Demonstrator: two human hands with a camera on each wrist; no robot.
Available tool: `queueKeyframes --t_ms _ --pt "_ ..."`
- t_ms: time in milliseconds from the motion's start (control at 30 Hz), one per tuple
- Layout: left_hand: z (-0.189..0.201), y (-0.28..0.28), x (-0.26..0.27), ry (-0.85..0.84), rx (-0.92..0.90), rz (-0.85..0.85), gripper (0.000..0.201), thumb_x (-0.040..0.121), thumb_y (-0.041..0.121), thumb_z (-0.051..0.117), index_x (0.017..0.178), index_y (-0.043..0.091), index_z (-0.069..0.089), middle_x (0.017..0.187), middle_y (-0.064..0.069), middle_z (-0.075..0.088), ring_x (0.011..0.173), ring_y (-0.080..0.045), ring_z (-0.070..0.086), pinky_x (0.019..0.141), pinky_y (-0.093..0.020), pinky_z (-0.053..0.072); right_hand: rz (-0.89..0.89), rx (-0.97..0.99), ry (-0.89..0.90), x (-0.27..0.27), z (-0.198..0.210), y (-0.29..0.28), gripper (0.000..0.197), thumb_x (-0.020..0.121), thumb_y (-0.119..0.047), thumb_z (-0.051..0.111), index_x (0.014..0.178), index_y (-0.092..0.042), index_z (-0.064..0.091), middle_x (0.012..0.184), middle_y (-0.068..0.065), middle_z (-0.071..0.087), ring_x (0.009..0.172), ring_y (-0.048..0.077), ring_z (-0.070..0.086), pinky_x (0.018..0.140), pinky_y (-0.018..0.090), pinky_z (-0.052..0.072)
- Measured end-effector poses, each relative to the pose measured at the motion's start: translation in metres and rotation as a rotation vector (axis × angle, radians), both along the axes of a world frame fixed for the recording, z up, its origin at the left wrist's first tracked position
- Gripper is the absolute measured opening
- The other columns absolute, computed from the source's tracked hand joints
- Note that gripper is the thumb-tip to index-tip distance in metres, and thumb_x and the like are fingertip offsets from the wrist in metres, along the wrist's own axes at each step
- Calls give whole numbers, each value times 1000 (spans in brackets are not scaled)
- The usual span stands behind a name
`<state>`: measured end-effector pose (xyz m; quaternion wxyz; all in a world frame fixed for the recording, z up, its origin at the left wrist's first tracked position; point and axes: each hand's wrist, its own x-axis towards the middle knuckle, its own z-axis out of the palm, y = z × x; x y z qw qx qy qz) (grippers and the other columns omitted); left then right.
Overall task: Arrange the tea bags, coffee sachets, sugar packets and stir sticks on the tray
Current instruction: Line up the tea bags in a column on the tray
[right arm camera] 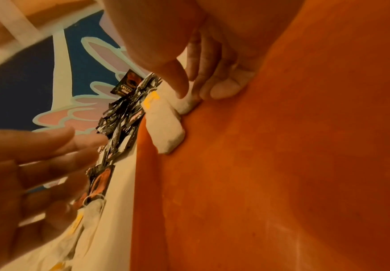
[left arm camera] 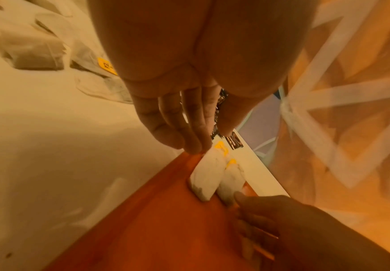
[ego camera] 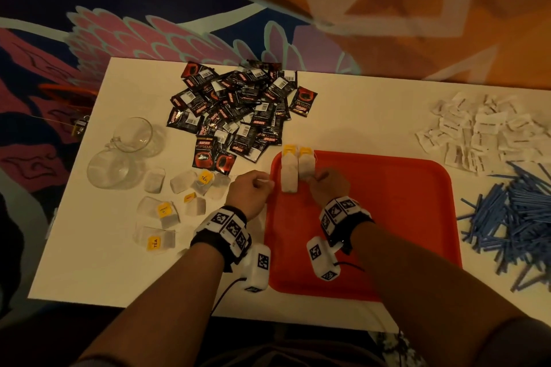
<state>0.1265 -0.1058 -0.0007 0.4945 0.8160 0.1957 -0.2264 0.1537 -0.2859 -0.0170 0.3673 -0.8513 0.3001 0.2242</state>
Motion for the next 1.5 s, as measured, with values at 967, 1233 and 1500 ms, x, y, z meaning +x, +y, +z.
queueKeyframes --t_ms 967,1233,1500 --pt "-15 89 -17 197 637 -96 62 96 45 52 151 31 29 162 -18 4 143 -46 18 112 -53 30 365 2 99 -28 26 5 4 96 -26 57 99 -24 59 109 -2 60 101 17 58 89 32 50" --pt "-20 74 -12 156 680 -84 39 94 41 54 128 23 50 140 -13 31 127 -38 34 89 -50 46 443 30 62 -49 28 10 13 94 -23 61 84 -28 55 90 -11 54 80 4 49 64 19 38" --pt "-40 56 -35 -39 566 -101 21 93 6 54 111 14 59 125 -12 46 114 -37 45 77 -39 40 523 27 32 -55 34 20 8 93 -23 61 95 -18 67 96 -5 63 83 8 55 71 21 43"
